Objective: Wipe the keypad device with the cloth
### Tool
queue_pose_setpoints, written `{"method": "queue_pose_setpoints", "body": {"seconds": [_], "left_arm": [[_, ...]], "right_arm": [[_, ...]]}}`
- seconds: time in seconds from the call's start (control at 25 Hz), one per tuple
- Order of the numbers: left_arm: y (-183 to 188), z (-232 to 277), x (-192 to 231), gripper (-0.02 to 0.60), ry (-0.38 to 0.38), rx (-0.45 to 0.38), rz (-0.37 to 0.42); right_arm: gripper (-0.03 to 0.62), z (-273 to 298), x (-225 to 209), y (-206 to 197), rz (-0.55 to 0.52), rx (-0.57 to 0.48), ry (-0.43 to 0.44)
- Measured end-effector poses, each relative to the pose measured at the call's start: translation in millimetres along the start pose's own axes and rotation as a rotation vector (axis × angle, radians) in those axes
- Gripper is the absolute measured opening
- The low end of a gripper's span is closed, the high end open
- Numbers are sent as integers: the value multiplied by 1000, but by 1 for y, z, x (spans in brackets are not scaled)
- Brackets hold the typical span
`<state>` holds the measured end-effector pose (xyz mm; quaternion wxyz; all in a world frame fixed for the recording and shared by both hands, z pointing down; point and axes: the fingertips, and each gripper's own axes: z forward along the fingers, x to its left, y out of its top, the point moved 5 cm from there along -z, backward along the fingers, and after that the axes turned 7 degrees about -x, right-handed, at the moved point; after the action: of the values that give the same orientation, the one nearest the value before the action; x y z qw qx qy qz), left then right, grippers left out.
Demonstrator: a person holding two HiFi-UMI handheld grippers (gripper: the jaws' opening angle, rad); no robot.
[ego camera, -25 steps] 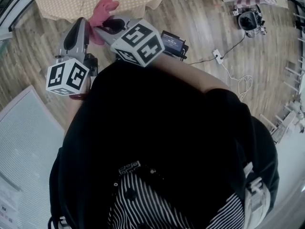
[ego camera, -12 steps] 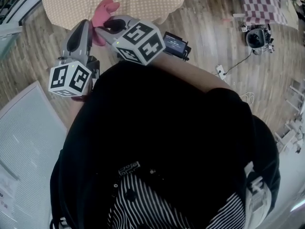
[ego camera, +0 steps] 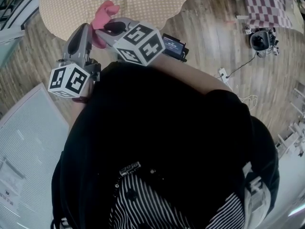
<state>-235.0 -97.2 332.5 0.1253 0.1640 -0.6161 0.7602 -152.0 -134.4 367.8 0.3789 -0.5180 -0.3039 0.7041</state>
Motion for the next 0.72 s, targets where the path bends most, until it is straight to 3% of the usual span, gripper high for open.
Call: {"method": "queue_pose_setpoints", "body": {"seconds": [0.28,0.56,0.72], "left_arm": [[7,26,2,6,-17,30,2],[29,51,-9,6,-183,38,33],[72,-11,-56,6,-293,36,64]], "right_arm": [[44,5,-17,8,34,-5,2],[44,-5,-23,15,59,-42,-135],[44,-49,58,40,55,-118,-233]]}}
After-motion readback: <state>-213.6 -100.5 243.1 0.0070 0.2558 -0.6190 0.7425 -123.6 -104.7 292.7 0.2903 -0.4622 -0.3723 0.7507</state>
